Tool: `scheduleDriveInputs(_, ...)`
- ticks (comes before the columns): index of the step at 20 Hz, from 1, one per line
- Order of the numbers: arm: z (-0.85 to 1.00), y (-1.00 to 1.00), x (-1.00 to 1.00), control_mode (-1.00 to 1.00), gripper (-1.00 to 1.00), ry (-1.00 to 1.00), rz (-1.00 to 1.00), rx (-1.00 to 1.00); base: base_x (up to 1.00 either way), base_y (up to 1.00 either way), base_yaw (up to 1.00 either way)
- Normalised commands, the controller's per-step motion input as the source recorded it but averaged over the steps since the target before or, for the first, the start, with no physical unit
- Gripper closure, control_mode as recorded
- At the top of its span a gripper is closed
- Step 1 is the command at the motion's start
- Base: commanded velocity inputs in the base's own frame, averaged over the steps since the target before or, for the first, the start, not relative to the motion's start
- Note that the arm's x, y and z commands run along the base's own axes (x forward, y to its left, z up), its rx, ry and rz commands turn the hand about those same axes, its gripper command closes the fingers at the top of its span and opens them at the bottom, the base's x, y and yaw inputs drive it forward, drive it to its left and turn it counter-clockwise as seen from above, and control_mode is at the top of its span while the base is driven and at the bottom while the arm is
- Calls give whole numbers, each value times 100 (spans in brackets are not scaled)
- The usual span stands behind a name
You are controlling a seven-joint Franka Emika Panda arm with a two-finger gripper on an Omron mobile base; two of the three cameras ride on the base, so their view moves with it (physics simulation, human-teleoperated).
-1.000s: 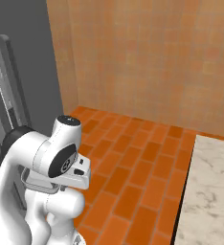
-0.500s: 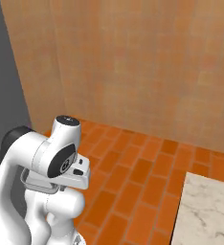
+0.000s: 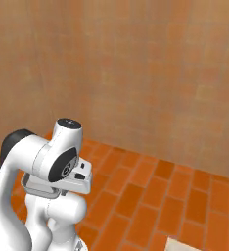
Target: Take the meat container that has the shrimp and place it on the second highest rack of the freezer. Then take the vegetable container that has the bell pepper and avocado and place it on the highest rack of the freezer.
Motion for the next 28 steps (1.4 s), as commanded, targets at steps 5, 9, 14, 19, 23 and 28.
scheduleDriveInputs(5,0,0,0,100,100,0,0,0,100,-50,11)
scheduleDriveInputs(9,0,0,0,100,100,0,0,0,100,-44,35)
scheduleDriveInputs(14,0,0,0,100,100,0,0,0,96,-2,78)
scheduleDriveInputs(19,0,0,0,100,100,0,0,0,-5,15,97)
scheduleDriveInputs(23,0,0,0,100,100,0,0,0,-15,14,100)
scheduleDriveInputs(28,0,0,0,100,100,0,0,0,-85,6,81)
